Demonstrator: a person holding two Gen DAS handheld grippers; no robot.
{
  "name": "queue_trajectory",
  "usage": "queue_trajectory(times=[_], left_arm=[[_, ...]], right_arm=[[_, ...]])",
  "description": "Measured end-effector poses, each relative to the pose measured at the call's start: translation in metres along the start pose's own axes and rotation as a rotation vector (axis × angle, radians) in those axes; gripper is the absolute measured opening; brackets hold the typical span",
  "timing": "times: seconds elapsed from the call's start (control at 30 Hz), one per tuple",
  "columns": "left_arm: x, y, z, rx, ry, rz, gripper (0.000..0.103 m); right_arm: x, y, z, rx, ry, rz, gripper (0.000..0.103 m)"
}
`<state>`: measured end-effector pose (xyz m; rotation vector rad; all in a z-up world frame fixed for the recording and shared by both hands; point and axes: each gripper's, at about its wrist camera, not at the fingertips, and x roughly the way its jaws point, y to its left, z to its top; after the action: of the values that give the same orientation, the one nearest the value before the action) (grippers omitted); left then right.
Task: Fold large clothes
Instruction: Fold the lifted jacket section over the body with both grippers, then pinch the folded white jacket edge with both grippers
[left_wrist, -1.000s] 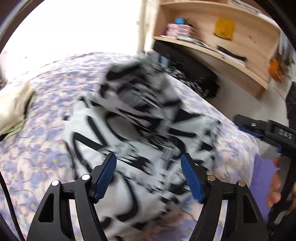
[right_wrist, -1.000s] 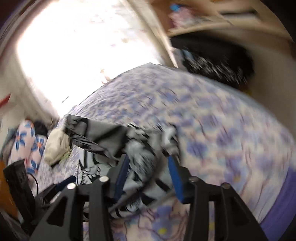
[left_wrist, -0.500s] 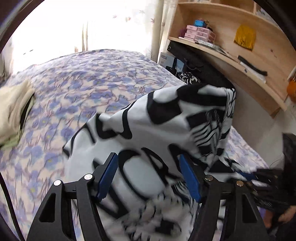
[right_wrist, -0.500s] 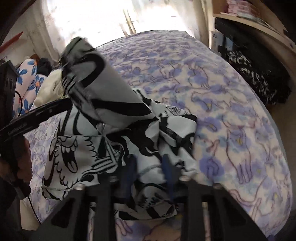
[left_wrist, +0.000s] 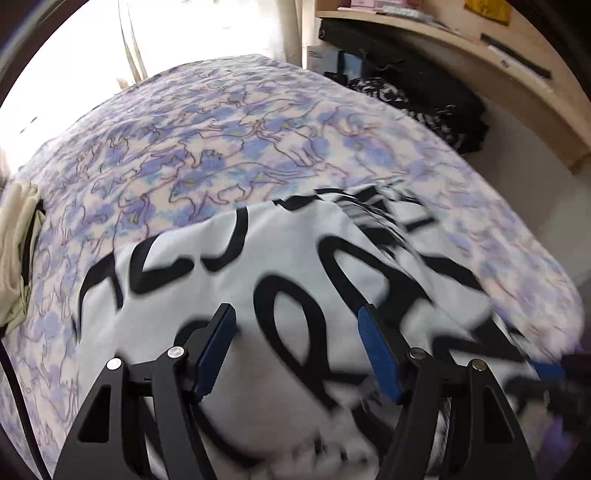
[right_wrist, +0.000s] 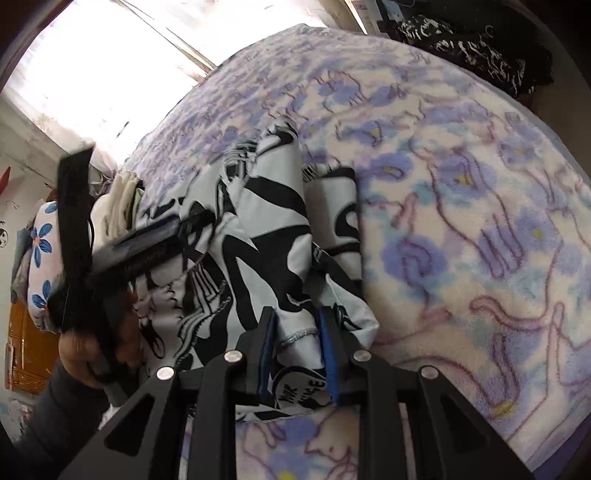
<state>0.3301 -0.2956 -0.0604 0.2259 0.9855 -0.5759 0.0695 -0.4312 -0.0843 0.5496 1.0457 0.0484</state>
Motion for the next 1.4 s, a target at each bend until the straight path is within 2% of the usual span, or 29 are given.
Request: queue_trajectory(times=[0.1, 0.2, 0.23, 0.33, 0.47, 0.5, 0.53, 0.57, 0.6, 0.7, 0.77, 0.87, 1.0, 1.1, 1.13, 1.2, 1.27, 1.3, 1.33, 1.4], left_arm=[[-0.035, 0.015, -0.027, -0.023, -0.037, -0.022, 0.07], [-0.059, 0.039, -0.057, -0.065, -0.049, -0.003, 0.074], [-0.064, 0.046, -0.066, -0.085, -0.053, 0.001, 0.074], [-0.072, 0.075, -0.095, -0.187, -0.025, -0.005, 0.075], [-0.068, 0.103, -0.122, -0.343, 0.028, -0.108, 0.082], [-0.066, 0.108, -0.126, -0.374, 0.031, -0.131, 0.083], [-0.065, 0.11, -0.129, -0.394, 0.031, -0.145, 0.083], [-0.064, 0.11, -0.13, -0.406, 0.032, -0.153, 0.083], [-0.064, 0.111, -0.131, -0.417, 0.032, -0.158, 0.083], [-0.068, 0.109, -0.129, -0.417, 0.023, -0.144, 0.083], [-0.071, 0.109, -0.128, -0.401, 0.006, -0.132, 0.083], [-0.068, 0.108, -0.13, -0.383, 0.005, -0.125, 0.083], [-0.052, 0.111, -0.132, -0.397, 0.021, -0.135, 0.085], [-0.055, 0.111, -0.131, -0.405, 0.021, -0.123, 0.085], [-0.059, 0.11, -0.13, -0.4, 0.017, -0.111, 0.085], [-0.075, 0.105, -0.127, -0.378, -0.025, -0.062, 0.084], [-0.091, 0.101, -0.123, -0.368, -0.087, -0.053, 0.084], [-0.1, 0.099, -0.123, -0.366, -0.123, -0.051, 0.084], [-0.108, 0.095, -0.121, -0.362, -0.162, -0.047, 0.084], [-0.118, 0.086, -0.12, -0.349, -0.216, -0.031, 0.083]], right_arm=[[-0.011, 0.011, 0.014, -0.038, -0.06, -0.001, 0.035], [-0.011, 0.016, 0.035, -0.056, -0.107, 0.004, 0.045], [-0.006, 0.017, 0.043, -0.07, -0.111, 0.002, 0.046], [0.018, 0.016, 0.064, -0.103, -0.077, -0.029, 0.046], [0.05, 0.011, 0.071, -0.1, 0.009, -0.021, 0.046], [0.054, 0.009, 0.07, -0.086, 0.013, 0.007, 0.046], [0.055, 0.008, 0.068, -0.076, 0.01, 0.028, 0.04], [0.055, 0.006, 0.066, -0.06, 0.006, 0.043, 0.033], [0.055, 0.004, 0.063, -0.049, 0.005, 0.051, 0.019], [0.045, 0.004, 0.051, -0.031, 0.002, 0.063, 0.009], [0.03, 0.005, 0.041, -0.014, -0.003, 0.093, 0.008], [0.015, 0.01, 0.024, -0.047, -0.042, 0.058, 0.008], [0.037, -0.001, 0.018, -0.069, -0.067, -0.034, 0.013], [0.043, -0.001, 0.021, -0.072, -0.091, -0.113, 0.031], [0.037, 0.003, 0.021, -0.065, -0.103, -0.135, 0.031], [0.023, 0.014, 0.021, -0.075, -0.136, -0.179, 0.031], [0.004, 0.032, 0.015, -0.122, -0.216, -0.23, 0.031], [-0.005, 0.043, 0.01, -0.152, -0.255, -0.228, 0.032], [-0.012, 0.055, 0.005, -0.188, -0.281, -0.203, 0.032], [-0.015, 0.074, -0.004, -0.248, -0.273, -0.118, 0.032]])
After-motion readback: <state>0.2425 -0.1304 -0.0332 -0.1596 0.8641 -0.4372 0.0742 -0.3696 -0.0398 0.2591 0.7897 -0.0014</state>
